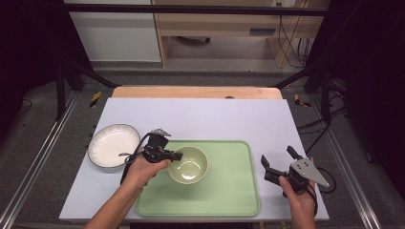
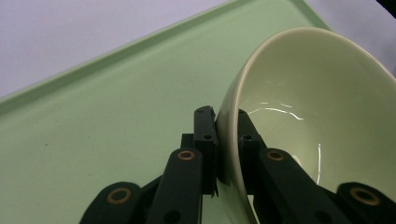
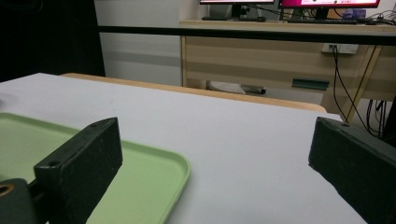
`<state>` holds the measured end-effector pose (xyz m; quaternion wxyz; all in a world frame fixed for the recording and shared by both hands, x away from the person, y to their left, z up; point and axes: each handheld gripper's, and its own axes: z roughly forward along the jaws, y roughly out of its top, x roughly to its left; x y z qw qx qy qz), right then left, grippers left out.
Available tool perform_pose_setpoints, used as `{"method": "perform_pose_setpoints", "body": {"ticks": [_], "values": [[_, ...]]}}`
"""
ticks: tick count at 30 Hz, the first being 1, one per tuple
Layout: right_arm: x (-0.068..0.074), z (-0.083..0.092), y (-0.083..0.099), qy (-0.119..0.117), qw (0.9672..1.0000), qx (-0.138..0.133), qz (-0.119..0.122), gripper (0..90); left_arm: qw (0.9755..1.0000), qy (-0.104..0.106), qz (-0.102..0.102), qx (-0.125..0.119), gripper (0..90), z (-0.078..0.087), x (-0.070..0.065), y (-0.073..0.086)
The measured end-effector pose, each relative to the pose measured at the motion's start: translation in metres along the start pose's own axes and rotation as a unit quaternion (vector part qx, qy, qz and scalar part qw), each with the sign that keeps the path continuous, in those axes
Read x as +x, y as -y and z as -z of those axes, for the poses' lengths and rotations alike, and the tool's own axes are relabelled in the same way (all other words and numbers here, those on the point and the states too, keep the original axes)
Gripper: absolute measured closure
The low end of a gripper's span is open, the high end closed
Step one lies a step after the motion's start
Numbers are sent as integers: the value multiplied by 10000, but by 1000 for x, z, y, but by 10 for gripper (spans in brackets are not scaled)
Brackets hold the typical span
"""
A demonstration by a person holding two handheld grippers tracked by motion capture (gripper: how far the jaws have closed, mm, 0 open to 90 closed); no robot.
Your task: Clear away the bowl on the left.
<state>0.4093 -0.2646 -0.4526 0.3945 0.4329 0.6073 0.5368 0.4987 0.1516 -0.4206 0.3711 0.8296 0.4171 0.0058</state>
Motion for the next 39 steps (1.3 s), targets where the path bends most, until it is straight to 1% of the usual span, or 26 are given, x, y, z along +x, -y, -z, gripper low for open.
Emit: {"method": "perform_pose_setpoints", "body": {"ticks": [6,9,13,19,23,25,27,32,33,36,39], "values": [[1,0,0,-13,10000,7,-4,30,10000,31,0,59,833,-3,-1,3],[0,0,0,-11,10000,10,-8,30,10000,19,-14,45,833,-5,-1,4],[1,0,0,-17,10000,11,-12,30,9999,55,-27,106,834,-6,-1,6],[1,0,0,-19,10000,11,-12,30,9998,52,-61,166,833,-9,-1,8],[1,0,0,-17,10000,36,-24,30,9998,95,-7,173,833,-10,0,11],[1,0,0,-16,10000,33,-28,30,9997,111,-56,228,833,-11,-1,11],[1,0,0,-18,10000,17,-27,30,9997,109,-54,227,832,-12,-2,11],[1,0,0,-23,10000,14,-13,30,9997,136,-18,216,832,-13,-1,11],[1,0,0,-19,10000,32,-31,30,9996,177,13,213,832,-14,-2,12],[1,0,0,-27,10000,33,-19,30,9996,143,-28,244,832,-15,-2,12],[1,0,0,-22,10000,16,-22,30,9996,134,11,253,831,-16,-2,12]]}}
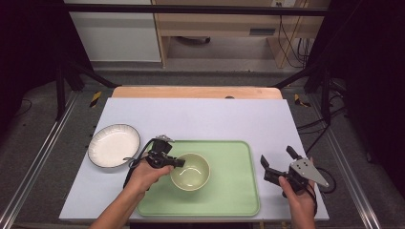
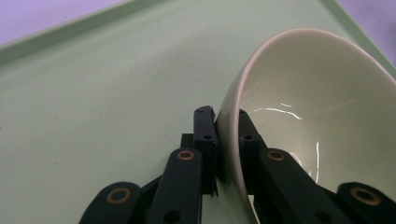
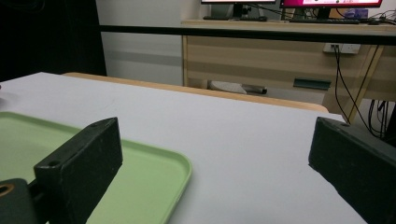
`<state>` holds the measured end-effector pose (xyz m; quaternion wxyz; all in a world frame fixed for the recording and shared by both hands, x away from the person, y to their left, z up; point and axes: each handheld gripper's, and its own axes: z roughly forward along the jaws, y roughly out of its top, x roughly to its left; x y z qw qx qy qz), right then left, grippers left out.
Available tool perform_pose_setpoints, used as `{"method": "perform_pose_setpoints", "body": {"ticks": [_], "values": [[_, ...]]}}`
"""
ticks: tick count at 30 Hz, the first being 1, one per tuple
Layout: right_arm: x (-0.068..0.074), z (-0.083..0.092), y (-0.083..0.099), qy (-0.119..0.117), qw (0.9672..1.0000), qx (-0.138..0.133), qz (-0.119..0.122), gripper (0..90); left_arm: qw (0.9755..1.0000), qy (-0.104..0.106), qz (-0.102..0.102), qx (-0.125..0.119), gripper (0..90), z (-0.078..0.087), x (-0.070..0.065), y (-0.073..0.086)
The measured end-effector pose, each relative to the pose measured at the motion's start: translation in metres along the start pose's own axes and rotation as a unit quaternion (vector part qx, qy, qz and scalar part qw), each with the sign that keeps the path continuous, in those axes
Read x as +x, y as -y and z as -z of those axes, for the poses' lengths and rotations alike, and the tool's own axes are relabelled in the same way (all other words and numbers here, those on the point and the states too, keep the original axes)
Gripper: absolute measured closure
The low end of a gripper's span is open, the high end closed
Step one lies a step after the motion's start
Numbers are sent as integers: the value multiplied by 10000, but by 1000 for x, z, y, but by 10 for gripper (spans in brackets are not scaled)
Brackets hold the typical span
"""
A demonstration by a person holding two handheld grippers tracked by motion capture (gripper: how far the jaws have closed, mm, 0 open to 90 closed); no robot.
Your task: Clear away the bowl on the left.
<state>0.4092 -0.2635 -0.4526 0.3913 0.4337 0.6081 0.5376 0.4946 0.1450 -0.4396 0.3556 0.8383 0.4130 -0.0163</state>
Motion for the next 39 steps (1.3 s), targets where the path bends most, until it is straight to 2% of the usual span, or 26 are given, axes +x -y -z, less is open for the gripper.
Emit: {"method": "perform_pose_setpoints", "body": {"ticks": [16,25,31,32,33,35,36,39], "values": [[0,0,0,-4,10000,-3,6,30,10000,6,-9,81,830,-4,1,2],[-1,0,1,-2,10000,8,-12,30,9999,36,71,99,831,-5,4,3],[1,1,0,1,10000,-44,-34,30,9999,-19,38,91,828,-5,2,4],[1,2,-1,0,10000,-62,-25,30,10000,-14,45,75,820,-4,3,4],[2,2,-1,-8,10000,-71,-28,31,9999,-19,102,-60,798,-2,3,3],[2,1,0,-28,10000,-45,-39,31,9999,-44,80,-66,755,0,3,1],[3,-1,0,-31,10000,-32,-31,30,9998,-165,-74,-89,726,3,2,0],[3,-1,0,-33,10000,-29,-25,31,9993,-296,-164,-165,677,7,1,-1]]}}
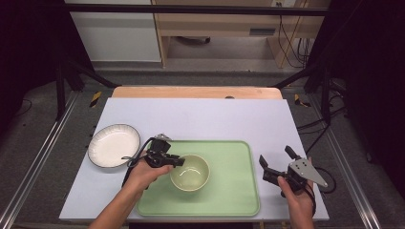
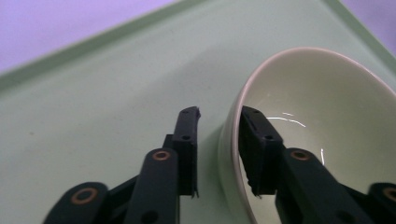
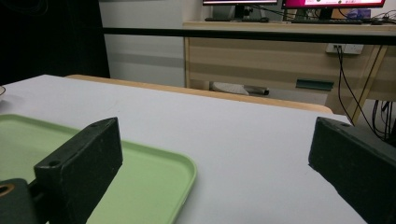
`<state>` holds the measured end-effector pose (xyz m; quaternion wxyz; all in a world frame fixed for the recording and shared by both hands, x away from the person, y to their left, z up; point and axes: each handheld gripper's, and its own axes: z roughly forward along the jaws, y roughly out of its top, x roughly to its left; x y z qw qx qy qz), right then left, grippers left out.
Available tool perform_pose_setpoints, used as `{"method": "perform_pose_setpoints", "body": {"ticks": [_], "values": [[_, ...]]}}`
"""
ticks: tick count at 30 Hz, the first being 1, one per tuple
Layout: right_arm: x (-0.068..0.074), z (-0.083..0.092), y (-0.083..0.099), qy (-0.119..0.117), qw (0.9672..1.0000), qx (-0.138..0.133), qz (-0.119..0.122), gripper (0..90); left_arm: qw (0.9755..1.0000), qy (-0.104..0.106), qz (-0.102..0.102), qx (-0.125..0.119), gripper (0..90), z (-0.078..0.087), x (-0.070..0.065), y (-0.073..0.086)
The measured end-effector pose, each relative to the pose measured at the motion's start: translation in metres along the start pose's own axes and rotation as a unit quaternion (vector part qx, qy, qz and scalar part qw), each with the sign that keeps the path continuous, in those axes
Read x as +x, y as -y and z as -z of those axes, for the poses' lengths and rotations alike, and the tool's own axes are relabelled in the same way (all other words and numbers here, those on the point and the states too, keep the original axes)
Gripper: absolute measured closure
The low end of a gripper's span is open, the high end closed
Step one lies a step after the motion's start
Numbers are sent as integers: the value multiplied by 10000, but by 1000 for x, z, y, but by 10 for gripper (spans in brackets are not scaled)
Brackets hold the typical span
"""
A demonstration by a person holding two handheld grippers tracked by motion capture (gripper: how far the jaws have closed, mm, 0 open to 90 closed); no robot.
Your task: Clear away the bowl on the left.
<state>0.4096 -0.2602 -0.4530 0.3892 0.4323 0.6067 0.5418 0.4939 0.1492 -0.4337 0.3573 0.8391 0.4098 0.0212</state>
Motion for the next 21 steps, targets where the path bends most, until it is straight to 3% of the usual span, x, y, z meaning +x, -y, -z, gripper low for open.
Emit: {"method": "perform_pose_setpoints", "body": {"ticks": [4,5,15,16,18,19,20,21], "values": [[0,1,0,0,10000,-18,-5,31,9998,-133,-97,-134,577,6,0,0],[-1,2,0,5,10000,-16,5,30,9993,-217,-205,-243,564,7,-1,1],[0,4,-1,15,10000,-22,32,30,9971,-289,-354,-615,317,21,-5,1],[0,4,-1,15,10000,-22,32,30,9964,-292,-390,-688,317,23,-5,1],[1,6,-1,44,10000,-30,4,30,9953,-238,-462,-819,242,27,-4,2],[1,7,-2,49,10000,-38,41,30,9941,-191,-565,-908,152,29,-4,3],[1,7,-2,49,10000,-38,41,30,9941,-191,-565,-908,134,29,-4,3],[2,7,-2,49,10000,-45,49,30,9915,-366,-676,-1053,133,32,-5,5]]}}
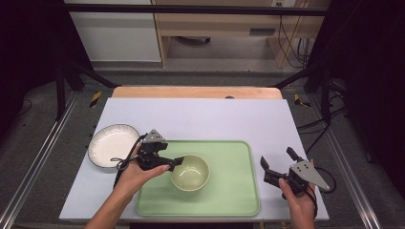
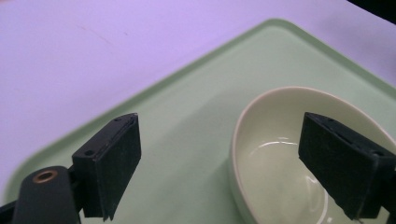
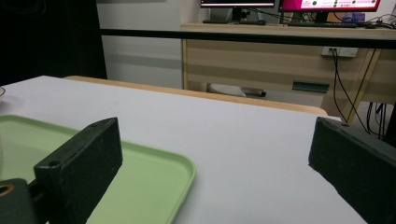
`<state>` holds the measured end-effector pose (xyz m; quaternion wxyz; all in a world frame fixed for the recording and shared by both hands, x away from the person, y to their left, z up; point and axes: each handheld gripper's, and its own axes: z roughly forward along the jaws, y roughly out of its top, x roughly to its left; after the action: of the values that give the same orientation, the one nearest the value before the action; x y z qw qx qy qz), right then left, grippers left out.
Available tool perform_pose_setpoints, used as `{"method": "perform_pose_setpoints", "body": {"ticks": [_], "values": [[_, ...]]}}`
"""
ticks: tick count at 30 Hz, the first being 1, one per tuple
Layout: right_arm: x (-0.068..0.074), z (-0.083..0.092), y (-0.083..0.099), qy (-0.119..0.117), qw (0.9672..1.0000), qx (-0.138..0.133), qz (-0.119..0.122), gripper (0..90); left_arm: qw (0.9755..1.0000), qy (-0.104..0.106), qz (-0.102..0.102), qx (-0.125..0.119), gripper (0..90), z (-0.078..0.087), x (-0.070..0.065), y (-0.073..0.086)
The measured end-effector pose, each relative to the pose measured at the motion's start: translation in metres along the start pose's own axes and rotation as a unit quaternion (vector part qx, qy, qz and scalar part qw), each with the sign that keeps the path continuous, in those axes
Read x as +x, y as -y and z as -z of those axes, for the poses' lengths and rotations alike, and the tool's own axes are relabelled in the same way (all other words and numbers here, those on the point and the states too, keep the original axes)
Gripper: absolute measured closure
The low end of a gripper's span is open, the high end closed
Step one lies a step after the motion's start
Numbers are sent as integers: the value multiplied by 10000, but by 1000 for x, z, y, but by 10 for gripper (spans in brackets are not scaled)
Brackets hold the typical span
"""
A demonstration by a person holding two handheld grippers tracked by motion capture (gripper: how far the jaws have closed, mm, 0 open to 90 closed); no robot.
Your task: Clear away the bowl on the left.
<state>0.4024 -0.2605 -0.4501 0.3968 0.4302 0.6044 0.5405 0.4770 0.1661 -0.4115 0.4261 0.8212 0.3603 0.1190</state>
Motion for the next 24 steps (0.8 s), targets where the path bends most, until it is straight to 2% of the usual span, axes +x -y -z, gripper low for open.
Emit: {"method": "perform_pose_setpoints", "body": {"ticks": [4,5,7,8,9,11,13,14,17,19,20,22,24], "values": [[2,0,0,-7,10000,17,-10,30,9993,-35,-224,-306,128,9,-1,5],[2,0,0,-7,10000,17,-10,30,9993,-35,-224,-306,125,9,-1,5],[1,0,0,-4,10000,27,-8,30,9981,34,-314,-526,120,15,0,9],[1,0,0,-5,10000,21,-20,30,9981,34,-314,-526,117,15,0,9],[1,0,0,-1,10000,21,-33,30,9967,40,-315,-747,117,19,1,10],[-1,0,0,20,10000,5,-22,30,9952,57,-389,-893,115,22,2,11],[-1,0,0,26,10000,15,-40,30,9949,48,-381,-935,111,24,2,12],[-2,1,0,32,10000,2,-55,30,9942,-28,-391,-1006,111,27,4,14],[-1,1,0,31,10000,-1,-53,30,9927,-62,-373,-1145,111,33,7,18],[-1,1,0,29,10000,-4,-51,29,9925,-70,-378,-1164,110,35,8,20],[-1,1,0,27,10000,6,-45,29,9920,-169,-396,-1183,110,38,11,24],[-1,1,0,29,10000,-1,-38,29,9917,-203,-405,-1200,108,40,13,26],[-1,1,0,29,10000,-6,-40,29,9912,-154,-307,-1282,85,43,17,31]]}}
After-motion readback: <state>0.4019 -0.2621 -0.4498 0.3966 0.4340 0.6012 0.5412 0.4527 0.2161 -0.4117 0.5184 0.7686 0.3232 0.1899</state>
